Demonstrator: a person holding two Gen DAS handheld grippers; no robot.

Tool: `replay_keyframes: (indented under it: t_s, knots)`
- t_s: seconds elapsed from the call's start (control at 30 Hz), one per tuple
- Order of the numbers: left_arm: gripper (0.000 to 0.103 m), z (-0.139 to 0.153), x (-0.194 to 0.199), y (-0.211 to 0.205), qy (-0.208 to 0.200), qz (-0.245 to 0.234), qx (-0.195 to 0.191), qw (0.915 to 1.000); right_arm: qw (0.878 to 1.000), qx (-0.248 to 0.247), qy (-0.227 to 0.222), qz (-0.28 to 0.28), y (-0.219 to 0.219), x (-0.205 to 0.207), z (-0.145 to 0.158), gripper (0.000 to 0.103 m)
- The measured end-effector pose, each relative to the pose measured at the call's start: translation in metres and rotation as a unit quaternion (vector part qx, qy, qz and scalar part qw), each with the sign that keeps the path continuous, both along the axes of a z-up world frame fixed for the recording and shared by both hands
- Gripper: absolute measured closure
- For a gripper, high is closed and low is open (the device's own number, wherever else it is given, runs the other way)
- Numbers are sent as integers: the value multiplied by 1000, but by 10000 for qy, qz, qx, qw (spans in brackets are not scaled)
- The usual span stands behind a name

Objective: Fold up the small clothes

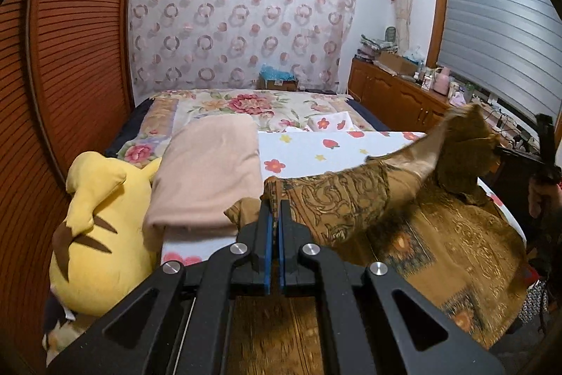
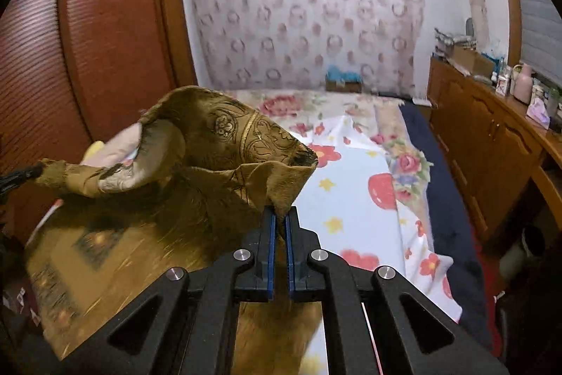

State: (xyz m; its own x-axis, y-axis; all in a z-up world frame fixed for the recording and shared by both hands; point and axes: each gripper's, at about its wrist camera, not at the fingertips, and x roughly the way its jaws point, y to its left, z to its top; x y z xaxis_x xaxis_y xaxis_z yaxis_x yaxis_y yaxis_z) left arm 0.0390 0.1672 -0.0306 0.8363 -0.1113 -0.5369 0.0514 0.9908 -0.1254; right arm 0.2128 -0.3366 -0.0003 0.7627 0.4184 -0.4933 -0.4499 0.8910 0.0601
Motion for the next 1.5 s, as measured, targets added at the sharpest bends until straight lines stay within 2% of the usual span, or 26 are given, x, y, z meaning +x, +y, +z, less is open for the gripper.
replay_keyframes:
  t_s: [0.13,0.27,0.37,0.47,0.53,0.57,0.6,0.63,0.67,0.77,0.87,0.93,1.03,1.1,1.3,1.5]
  knots:
    - [100,8,-26,1,-158,29,-74,9998,9999,96,49,65,-25,-51,-4,98]
    - [100,17,-52,4,-288,132,-133,9994,9998,-53,142,139,-41,-82,1,99]
    - [100,21,-68,2,-237,131,-94,9996,9991,-307,-14,303,-48,-109,22,98]
    - [98,18,-75,0,-35,93,14,9999,9972,-444,238,557,-43,-116,30,98]
    - [89,15,-77,0,83,206,200,9996,9954,-716,267,578,-39,-123,30,98]
    - [82,15,-80,1,75,274,265,9992,9946,-785,282,615,-37,-122,32,98]
    - [76,15,-81,3,66,297,263,9992,9942,-844,244,628,-36,-125,35,95]
    - [62,15,-80,7,55,301,227,9993,9942,-855,194,627,-35,-120,42,93]
    - [54,15,-81,9,30,320,203,9993,9948,-832,118,577,-35,-119,49,93]
    - [47,15,-74,14,28,382,243,9990,9962,-734,-54,474,-38,-122,64,92]
    - [47,10,-61,15,71,512,364,9980,9963,-779,-184,314,-39,-121,72,92]
    - [47,4,-52,16,125,476,325,9983,9963,-803,-214,236,-37,-113,72,87]
    - [47,-7,-35,19,288,441,279,9982,9965,-810,-166,147,-32,-100,64,73]
    - [47,-17,-24,21,430,420,251,9979,9966,-819,-73,92,-24,-85,52,58]
    - [47,-48,4,25,897,406,285,9947,9952,-761,618,-22,-5,-40,-5,54]
    - [47,-71,12,27,1279,324,255,9909,9905,-817,1089,-172,-5,-20,-39,52]
